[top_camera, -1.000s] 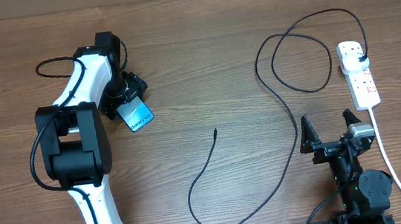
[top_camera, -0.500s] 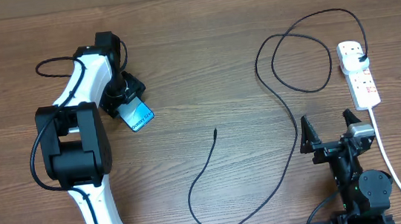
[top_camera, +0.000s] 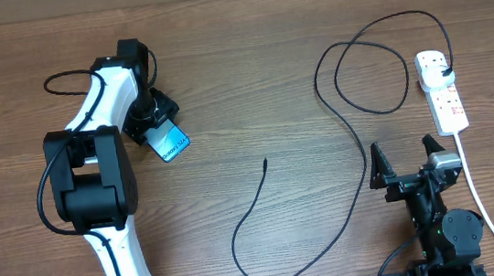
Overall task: Plug charger to phone and switch on socket
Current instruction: 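Close the left gripper on the phone's bottom end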
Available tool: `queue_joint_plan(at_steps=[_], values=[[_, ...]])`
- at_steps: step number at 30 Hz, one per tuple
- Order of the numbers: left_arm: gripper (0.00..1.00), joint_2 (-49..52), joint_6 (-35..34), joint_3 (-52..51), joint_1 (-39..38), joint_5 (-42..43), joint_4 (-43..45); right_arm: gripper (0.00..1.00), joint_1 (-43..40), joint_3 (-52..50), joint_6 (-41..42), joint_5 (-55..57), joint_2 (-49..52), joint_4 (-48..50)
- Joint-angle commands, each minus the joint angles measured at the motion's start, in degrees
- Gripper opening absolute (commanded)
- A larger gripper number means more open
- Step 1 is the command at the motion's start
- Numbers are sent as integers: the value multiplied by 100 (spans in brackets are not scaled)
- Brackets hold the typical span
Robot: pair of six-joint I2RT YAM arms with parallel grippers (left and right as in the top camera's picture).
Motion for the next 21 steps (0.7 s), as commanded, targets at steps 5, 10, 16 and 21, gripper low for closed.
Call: queue_joint_plan(at_steps=[5,10,16,21], values=[[59,247,28,0,-44,-81,26,100,2,-35,13,37,-59,17],[49,247,28,0,-44,-79,26,100,2,-35,13,35,-59,17],[26,247,28,0,-44,-81,28,100,2,-35,13,37,-59,17],[4,247,42,0,-44,-83,52,100,2,-35,13,35,-59,17]])
